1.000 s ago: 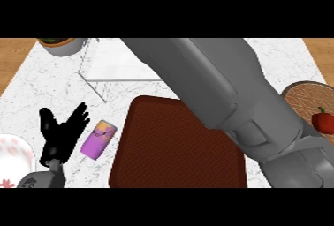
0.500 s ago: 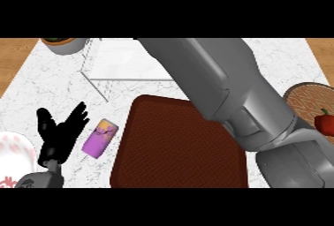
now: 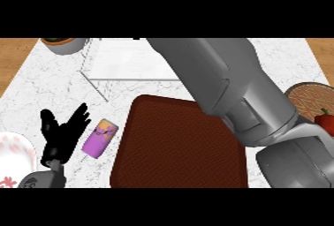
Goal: Pick the croissant from the tray and place it in the tiered shelf
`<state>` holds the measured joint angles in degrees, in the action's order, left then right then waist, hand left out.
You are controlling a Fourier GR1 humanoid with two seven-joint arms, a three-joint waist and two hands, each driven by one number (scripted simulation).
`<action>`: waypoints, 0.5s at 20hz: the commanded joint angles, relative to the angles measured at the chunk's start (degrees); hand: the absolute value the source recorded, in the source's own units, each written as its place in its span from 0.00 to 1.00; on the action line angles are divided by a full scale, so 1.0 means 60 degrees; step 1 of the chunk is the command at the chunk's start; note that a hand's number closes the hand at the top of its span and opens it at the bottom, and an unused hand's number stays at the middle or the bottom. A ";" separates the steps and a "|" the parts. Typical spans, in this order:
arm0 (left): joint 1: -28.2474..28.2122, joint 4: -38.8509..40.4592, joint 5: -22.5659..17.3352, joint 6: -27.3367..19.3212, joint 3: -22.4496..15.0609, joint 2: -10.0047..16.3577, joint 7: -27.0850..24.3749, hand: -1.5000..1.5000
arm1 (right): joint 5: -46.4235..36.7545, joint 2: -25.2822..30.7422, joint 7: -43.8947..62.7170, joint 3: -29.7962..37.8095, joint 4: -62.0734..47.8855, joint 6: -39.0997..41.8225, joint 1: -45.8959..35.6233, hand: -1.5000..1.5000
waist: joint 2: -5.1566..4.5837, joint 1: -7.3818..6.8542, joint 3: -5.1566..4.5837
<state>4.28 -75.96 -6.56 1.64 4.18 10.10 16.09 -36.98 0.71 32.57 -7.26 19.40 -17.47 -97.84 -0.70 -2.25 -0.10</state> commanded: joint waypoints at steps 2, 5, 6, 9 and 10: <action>0.0032 -0.0182 0.0030 -0.0125 -0.0055 -0.0097 0.0325 0.50 | -0.0277 0.0012 -0.0086 -0.0042 -0.0407 0.0292 -0.0149 1.00 | 0.0030 0.0052 0.0004; 0.0229 0.0261 -0.0023 0.0019 0.0131 0.0070 0.0128 0.50 | 0.0429 -0.0108 0.0617 0.0707 0.0281 -0.1389 -0.0046 0.00 | 0.0040 0.0065 0.0002; 0.0034 -0.0264 -0.0114 0.0036 0.0236 0.0241 0.0265 0.50 | 0.0528 0.0140 0.0186 0.0993 0.0352 -0.1585 0.0161 0.00 | 0.0047 0.0049 0.0013; -0.0137 -0.0410 -0.0127 -0.0047 0.0115 -0.0013 0.0293 0.50 | 0.0737 0.0009 0.0263 0.1304 0.0457 -0.1957 0.0313 0.00 | 0.0077 0.0114 0.0013; -0.0113 -0.0387 0.0210 -0.0198 -0.0263 -0.0255 0.0209 0.50 | 0.0975 0.0043 0.0028 0.1550 0.0642 -0.2048 0.0201 0.00 | 0.0061 0.0107 0.0014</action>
<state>4.20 -77.16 -6.18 0.87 3.86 9.41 17.15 -33.55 1.09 33.47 -1.07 21.21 -26.60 -96.93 -0.47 -1.84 -0.05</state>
